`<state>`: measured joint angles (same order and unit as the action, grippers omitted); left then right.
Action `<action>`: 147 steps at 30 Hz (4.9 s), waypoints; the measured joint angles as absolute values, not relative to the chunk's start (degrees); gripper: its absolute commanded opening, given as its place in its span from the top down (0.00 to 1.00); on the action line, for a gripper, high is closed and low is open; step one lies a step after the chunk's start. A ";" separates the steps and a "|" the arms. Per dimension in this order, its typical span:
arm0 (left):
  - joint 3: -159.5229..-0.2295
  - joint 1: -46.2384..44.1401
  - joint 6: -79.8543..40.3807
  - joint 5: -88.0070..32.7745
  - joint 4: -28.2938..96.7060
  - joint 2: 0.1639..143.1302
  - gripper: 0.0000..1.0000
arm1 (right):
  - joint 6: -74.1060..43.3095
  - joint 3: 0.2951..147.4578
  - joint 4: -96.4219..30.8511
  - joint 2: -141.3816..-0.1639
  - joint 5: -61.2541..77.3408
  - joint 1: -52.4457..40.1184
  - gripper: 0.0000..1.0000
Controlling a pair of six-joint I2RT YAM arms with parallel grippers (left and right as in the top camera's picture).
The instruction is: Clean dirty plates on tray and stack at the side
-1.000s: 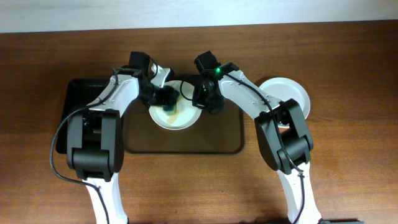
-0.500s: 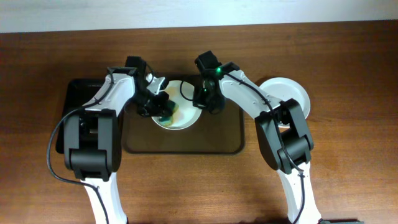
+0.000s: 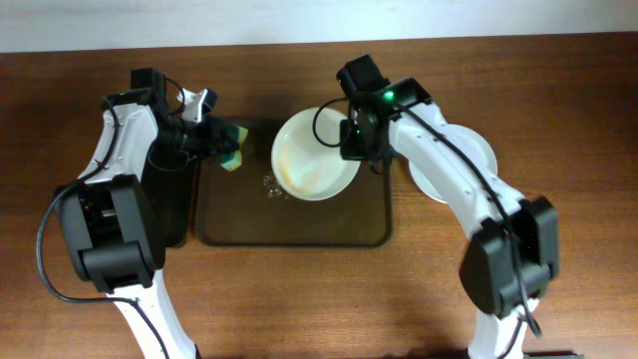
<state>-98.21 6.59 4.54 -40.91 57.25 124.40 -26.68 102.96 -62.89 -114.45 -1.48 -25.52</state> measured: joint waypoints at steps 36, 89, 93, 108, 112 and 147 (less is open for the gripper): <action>-98.21 3.86 4.64 -31.79 57.67 124.40 0.99 | -47.53 102.96 -78.48 -107.61 -62.41 -47.31 0.96; -93.95 8.01 -4.14 13.56 56.90 114.78 0.69 | -27.03 85.80 -62.61 -100.29 -5.89 9.15 0.02; -91.92 8.01 -4.40 13.58 56.01 114.78 0.01 | -26.59 86.70 -64.18 -100.29 -5.89 9.15 0.02; -91.81 8.01 -4.36 12.36 55.86 114.78 0.01 | -23.33 103.20 -82.32 -63.59 -5.43 9.15 0.02; -91.72 8.01 -4.36 12.25 55.86 114.78 0.01 | -23.33 103.28 -82.35 -55.42 -4.99 9.15 0.02; -91.70 8.01 -4.36 12.23 55.86 114.78 0.01 | -18.31 0.89 -4.60 -0.84 0.34 0.21 0.02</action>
